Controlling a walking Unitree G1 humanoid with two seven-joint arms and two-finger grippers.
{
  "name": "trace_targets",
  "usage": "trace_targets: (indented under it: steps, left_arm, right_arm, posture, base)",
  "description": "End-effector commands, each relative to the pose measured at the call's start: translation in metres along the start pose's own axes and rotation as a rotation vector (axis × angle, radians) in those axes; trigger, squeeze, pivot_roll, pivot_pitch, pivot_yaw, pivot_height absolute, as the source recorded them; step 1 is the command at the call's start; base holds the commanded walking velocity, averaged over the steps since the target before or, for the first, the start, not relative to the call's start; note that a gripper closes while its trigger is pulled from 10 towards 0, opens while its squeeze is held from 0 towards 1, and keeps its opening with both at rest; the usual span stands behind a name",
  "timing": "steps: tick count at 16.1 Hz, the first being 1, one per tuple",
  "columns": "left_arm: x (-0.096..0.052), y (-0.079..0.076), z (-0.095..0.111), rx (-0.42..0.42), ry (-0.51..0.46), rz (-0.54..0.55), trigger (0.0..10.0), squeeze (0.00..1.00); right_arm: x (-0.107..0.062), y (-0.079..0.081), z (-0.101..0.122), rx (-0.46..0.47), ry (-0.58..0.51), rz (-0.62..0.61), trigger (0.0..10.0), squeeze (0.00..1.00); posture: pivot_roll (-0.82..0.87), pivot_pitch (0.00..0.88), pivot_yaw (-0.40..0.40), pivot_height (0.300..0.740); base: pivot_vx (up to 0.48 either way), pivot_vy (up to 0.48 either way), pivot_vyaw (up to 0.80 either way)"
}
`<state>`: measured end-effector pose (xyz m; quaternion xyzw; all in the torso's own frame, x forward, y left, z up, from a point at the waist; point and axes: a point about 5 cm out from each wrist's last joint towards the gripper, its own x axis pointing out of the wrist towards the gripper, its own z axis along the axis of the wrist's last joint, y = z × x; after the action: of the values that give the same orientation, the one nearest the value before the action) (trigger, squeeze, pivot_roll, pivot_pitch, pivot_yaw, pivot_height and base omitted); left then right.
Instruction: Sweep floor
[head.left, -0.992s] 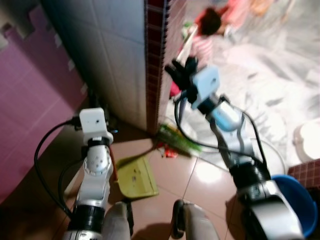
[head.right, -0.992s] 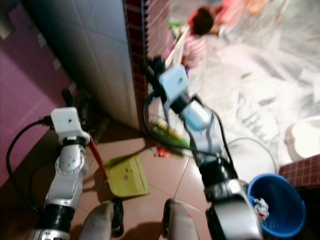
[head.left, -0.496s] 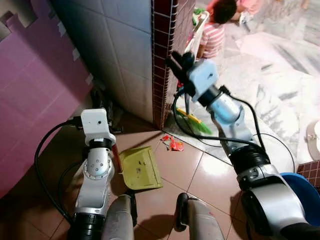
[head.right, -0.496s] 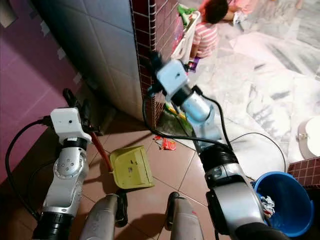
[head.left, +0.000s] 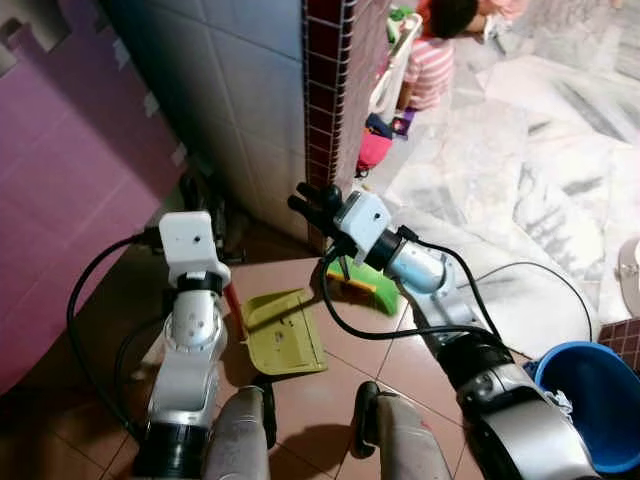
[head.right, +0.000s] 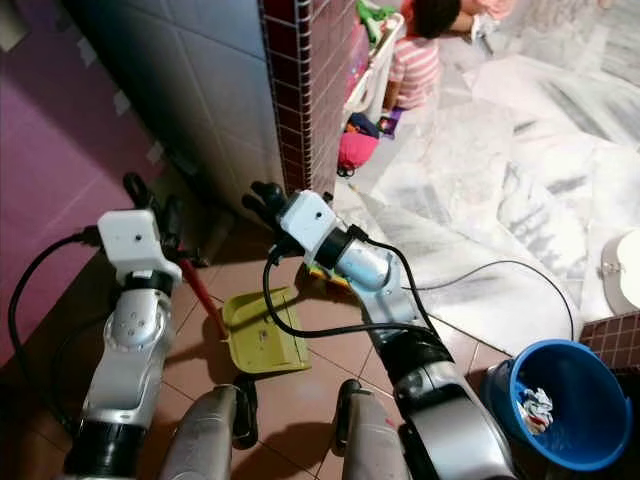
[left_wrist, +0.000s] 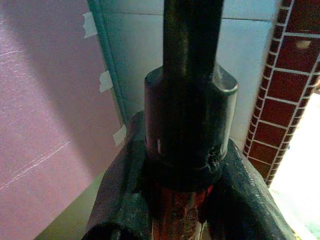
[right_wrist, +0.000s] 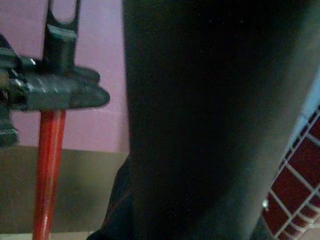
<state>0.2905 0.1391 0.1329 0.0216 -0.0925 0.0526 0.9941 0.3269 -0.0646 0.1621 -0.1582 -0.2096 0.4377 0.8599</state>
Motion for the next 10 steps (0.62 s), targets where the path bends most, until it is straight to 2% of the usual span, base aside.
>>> trace_targets:
  steps: [1,4,7,8,10]
  left_arm:
    - [-0.005,0.003,-0.022,0.034,0.101,0.006,10.0,0.0]
    - [0.007,-0.006,-0.021,0.009,0.093,0.0,10.0,0.0]
    - [0.016,-0.012,-0.023,-0.005,0.087,-0.01,10.0,0.0]
    - [0.022,-0.013,-0.022,-0.01,0.073,-0.006,10.0,0.0]
    - [0.027,-0.01,-0.024,-0.01,0.068,0.01,10.0,0.0]
  right_arm:
    - [-0.002,-0.008,0.014,0.01,-0.05,0.009,10.0,0.0]
    - [-0.015,-0.02,0.025,0.099,-0.049,0.051,10.0,0.0]
    - [-0.015,-0.031,0.048,0.208,-0.101,0.071,10.0,0.0]
    - [-0.013,-0.039,0.065,0.261,-0.137,0.084,10.0,0.0]
    - [-0.012,-0.051,0.077,0.282,-0.161,0.076,10.0,0.0]
  posture:
    - [0.06,0.334,0.034,0.74]
    - [0.0,0.291,0.025,0.74]
    - [-0.04,0.241,0.015,0.74]
    - [-0.06,0.214,0.003,0.74]
    - [-0.07,0.191,-0.002,0.74]
  base:
    - [0.0,0.0,0.0]
    - [0.0,0.0,0.0]
    - [0.0,0.0,0.0]
    - [0.0,0.0,0.0]
    - [0.0,0.0,0.0]
